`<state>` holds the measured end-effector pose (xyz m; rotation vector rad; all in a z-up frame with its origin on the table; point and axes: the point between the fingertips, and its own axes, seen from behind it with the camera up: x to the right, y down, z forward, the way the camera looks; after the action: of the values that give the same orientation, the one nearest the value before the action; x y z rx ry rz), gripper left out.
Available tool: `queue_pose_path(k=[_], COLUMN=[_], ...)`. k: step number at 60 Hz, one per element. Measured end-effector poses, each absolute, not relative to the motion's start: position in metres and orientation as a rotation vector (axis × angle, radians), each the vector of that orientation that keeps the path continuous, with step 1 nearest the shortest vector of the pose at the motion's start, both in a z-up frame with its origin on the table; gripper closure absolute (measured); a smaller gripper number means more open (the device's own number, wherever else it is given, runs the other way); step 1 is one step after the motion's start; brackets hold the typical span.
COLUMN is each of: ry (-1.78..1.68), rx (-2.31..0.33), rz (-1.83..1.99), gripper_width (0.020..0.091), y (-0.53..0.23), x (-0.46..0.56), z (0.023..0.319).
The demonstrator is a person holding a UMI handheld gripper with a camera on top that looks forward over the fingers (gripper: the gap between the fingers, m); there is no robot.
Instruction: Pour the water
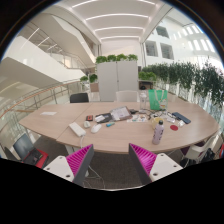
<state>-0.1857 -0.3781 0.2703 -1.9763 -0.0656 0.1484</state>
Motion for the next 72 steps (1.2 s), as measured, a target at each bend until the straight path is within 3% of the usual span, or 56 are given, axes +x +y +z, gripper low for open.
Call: queue_pose_path(k=[12,23,34,53,59,62,72], ry=[-0.074,0.023,0.072,0.078,0.027,0.005,0.055], rx=[-1.869,-1.843,-1.779,-1.75,-1.792,-1.805,-1.779], rz=[0.067,-0.025,-0.061,-0.082,-0.079,-0.07,-0.076], gripper_width=[0.0292,0.0294,0.0296,0.03,0.0396,0.0498,0.0539], y=[-0.352,-0.296,-0.183,-0.027,-0.007,-0.005,-0.004], x=[-0.151,-0.047,0.033,0.096,0.093,0.089,0.093], z=[0.267,0.21,0.143,0.077,0.061,0.056,0.057])
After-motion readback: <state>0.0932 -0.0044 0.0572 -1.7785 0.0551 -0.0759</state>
